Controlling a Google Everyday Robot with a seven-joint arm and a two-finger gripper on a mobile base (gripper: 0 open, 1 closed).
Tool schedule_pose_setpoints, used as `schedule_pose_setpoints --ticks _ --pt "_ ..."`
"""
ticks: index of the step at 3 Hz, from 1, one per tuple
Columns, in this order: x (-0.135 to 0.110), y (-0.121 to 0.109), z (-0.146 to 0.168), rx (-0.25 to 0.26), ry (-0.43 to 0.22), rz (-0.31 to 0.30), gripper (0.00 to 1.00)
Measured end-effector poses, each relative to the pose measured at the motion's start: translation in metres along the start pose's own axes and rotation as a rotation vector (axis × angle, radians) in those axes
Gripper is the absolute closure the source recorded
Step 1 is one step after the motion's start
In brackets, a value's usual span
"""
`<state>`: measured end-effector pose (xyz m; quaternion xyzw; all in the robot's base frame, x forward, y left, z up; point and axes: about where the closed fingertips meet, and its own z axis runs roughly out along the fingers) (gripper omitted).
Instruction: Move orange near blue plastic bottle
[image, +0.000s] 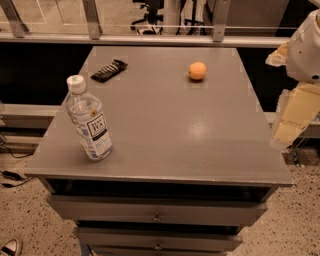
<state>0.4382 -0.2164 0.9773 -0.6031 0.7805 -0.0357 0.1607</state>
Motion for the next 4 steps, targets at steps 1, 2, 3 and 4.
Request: schedule_pose_setpoints --ticks 1,2,3,4 --pt "0.000 0.000 0.000 0.000 0.000 0.000 0.00" --pt "-0.002 -0.008 0.013 0.021 -0.030 0.016 0.00" --pt "-0.008 -0.044 0.046 0.071 -0.143 0.065 0.00" --pt "-0.017 -0.074 0.066 0.102 -0.237 0.092 0.00"
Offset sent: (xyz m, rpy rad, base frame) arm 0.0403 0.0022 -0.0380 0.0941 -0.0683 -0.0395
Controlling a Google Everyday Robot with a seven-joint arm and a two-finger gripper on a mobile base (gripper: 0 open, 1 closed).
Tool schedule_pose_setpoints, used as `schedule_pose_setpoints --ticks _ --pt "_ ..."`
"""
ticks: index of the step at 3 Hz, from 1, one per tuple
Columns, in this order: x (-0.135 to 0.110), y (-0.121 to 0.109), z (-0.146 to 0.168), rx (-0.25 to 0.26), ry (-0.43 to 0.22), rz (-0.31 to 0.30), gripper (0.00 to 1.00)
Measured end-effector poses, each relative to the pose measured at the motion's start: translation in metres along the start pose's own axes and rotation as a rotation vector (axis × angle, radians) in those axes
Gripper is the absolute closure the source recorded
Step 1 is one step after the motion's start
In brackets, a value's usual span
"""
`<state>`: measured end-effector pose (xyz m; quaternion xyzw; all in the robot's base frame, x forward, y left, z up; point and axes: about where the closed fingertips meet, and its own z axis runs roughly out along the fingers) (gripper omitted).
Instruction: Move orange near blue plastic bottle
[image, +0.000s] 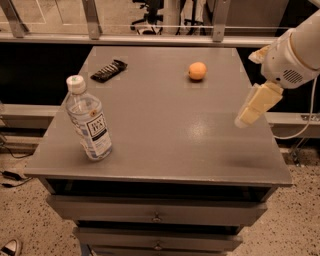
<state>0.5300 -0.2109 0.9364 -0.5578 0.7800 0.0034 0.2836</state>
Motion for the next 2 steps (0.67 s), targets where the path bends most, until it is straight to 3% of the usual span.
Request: schedule_pose_setpoints --ticks 1,2 --pt "-0.0270 -0.0334 0.0232 0.051 -0.156 0.015 0.00" --pt "-0.0270 -0.0334 0.0232 0.051 -0.156 0.015 0.00"
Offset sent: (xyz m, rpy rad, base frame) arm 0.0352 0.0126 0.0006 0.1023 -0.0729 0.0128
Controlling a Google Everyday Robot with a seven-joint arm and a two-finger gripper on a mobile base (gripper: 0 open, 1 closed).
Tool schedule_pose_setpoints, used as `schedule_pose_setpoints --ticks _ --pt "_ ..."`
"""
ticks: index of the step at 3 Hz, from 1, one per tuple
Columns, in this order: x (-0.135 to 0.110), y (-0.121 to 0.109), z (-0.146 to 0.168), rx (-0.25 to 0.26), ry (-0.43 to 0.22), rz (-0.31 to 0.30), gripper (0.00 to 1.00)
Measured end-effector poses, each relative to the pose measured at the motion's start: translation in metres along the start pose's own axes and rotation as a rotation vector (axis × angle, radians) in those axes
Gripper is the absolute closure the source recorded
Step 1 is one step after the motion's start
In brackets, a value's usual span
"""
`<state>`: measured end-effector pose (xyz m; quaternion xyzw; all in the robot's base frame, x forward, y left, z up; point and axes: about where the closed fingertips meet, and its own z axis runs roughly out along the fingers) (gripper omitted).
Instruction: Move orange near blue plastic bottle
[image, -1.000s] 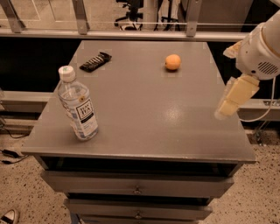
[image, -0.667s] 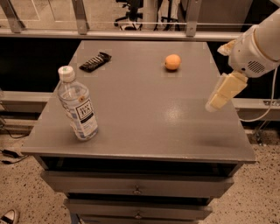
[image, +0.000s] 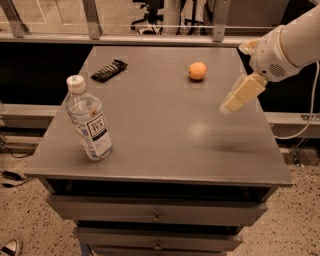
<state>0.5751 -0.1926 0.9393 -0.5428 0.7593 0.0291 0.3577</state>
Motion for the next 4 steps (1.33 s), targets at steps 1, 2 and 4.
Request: schedule_pose_setpoints --ticks 1,2,4 --pt "-0.010 -0.005 0.021 0.024 -0.088 0.048 0.00" --pt "-0.021 -0.018 0.048 0.053 -0.189 0.104 0.00" --pt "-0.024 -0.077 0.111 0.116 -0.375 0.261 0.00"
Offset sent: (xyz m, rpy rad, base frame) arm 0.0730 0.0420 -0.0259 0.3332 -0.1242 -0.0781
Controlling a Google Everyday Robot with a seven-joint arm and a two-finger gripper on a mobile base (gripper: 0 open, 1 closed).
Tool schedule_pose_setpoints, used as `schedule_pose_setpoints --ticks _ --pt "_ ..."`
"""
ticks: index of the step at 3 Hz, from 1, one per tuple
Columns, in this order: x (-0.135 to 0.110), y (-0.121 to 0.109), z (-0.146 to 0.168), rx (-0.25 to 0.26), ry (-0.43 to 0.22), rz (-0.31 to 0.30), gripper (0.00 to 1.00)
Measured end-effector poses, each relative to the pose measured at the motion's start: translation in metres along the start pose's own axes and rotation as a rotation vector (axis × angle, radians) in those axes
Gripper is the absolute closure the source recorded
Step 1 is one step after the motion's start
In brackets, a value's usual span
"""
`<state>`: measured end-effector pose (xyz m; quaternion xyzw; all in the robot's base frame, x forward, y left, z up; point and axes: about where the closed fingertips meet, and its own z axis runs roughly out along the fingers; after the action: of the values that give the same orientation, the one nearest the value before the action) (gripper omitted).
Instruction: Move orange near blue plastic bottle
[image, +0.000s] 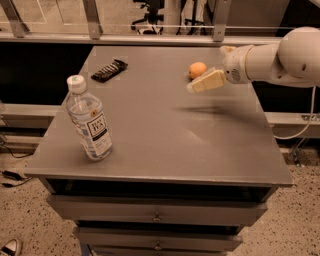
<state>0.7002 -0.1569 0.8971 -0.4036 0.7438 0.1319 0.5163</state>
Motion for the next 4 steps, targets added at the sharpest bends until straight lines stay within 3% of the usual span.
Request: schedule_pose_setpoints --ticks 1,3,4 --pt "0.009 -0.028 0.023 0.030 -0.053 0.065 0.00" --pt "0.024 -0.056 0.060 0.027 -0.110 0.165 0.00" --pt "0.029 -0.059 0.068 0.007 -0.119 0.198 0.16"
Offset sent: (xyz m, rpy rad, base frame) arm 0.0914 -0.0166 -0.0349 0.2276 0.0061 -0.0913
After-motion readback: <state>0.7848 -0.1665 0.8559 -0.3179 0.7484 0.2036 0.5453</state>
